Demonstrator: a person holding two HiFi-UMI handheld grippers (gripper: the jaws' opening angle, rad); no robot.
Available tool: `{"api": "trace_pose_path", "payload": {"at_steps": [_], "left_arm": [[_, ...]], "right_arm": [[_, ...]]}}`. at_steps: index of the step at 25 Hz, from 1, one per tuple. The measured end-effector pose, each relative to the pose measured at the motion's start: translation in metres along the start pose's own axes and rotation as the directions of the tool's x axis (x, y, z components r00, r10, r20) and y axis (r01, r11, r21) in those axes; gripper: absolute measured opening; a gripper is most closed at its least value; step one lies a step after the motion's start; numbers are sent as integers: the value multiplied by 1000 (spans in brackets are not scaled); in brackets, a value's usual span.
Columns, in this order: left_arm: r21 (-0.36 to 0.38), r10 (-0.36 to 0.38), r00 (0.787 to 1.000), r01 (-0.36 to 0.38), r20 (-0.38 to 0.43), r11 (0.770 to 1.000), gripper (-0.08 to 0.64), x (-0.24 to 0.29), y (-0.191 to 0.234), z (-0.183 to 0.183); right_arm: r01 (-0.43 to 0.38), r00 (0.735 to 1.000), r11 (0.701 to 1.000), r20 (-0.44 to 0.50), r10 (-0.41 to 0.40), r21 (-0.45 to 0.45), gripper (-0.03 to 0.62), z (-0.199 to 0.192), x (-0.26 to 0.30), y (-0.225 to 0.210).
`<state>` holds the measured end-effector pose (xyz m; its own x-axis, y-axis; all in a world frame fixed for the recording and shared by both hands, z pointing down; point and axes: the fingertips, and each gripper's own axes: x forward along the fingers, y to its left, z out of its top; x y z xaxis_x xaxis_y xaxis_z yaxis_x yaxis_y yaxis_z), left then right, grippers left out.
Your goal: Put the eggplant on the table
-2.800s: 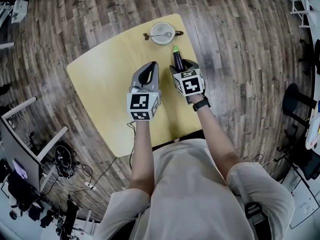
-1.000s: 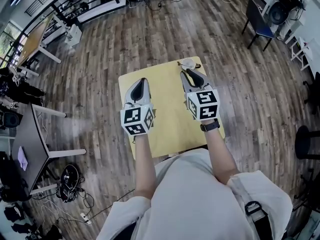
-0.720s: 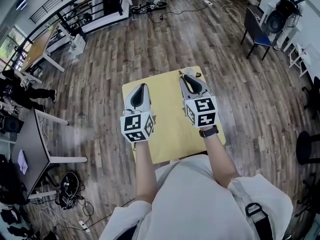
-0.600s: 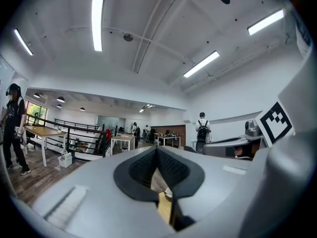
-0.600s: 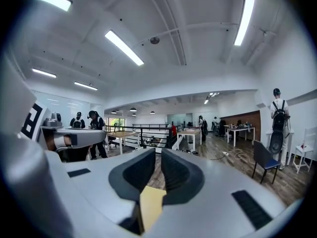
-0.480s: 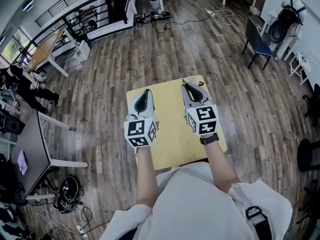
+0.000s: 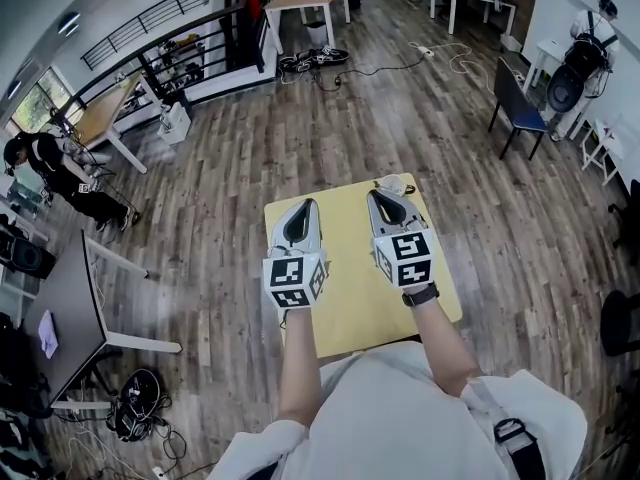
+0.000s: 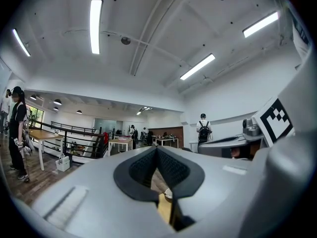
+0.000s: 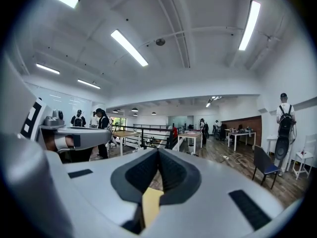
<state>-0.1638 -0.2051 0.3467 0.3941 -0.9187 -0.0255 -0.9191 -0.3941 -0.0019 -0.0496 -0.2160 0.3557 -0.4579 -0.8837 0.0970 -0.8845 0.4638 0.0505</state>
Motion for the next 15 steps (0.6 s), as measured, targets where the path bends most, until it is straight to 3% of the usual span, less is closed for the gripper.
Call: {"api": "trace_pose_path", "payload": {"at_steps": [15], "left_arm": [[-15, 14, 1000, -14, -18, 1000, 9, -2, 19, -12]], "right_arm": [[15, 1000, 1000, 28, -15, -2, 11, -4, 5, 9]]}}
